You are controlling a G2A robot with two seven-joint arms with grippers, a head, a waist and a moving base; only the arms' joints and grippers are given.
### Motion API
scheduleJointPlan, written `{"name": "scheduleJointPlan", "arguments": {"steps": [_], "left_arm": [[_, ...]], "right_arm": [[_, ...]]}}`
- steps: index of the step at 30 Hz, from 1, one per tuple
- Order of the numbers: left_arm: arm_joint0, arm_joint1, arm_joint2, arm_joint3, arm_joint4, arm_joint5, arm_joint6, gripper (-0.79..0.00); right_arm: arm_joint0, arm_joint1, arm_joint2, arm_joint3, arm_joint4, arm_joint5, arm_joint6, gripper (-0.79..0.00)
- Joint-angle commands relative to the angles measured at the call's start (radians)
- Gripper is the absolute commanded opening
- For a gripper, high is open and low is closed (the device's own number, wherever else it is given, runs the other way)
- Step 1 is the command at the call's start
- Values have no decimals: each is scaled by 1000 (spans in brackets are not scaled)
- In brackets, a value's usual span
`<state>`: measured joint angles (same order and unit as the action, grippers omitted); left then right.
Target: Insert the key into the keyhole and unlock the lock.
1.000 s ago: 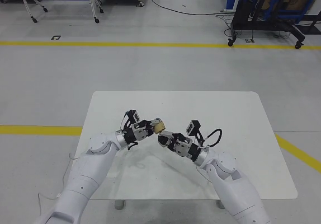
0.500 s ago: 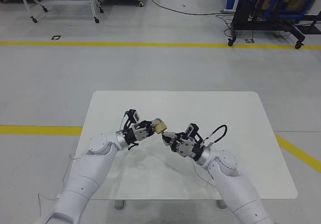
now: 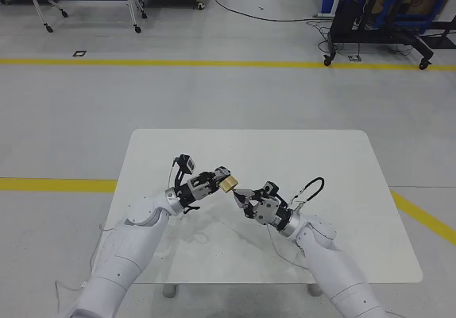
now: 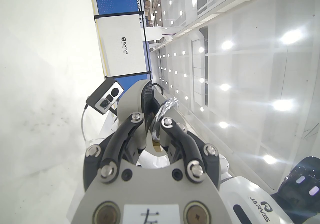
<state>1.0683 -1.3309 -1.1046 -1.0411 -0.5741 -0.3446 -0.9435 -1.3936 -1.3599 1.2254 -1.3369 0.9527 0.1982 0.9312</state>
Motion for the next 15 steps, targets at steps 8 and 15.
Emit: {"name": "scheduleJointPlan", "arguments": {"steps": [8, 15], "left_arm": [[-6, 2, -7, 2, -5, 81, 29, -785], [-55, -1, 102, -32, 361, 280, 253, -785]], "right_arm": [[-200, 47, 162, -289, -275, -239, -62, 0], [-332, 66, 291, -437, -399, -333, -159, 0]]}}
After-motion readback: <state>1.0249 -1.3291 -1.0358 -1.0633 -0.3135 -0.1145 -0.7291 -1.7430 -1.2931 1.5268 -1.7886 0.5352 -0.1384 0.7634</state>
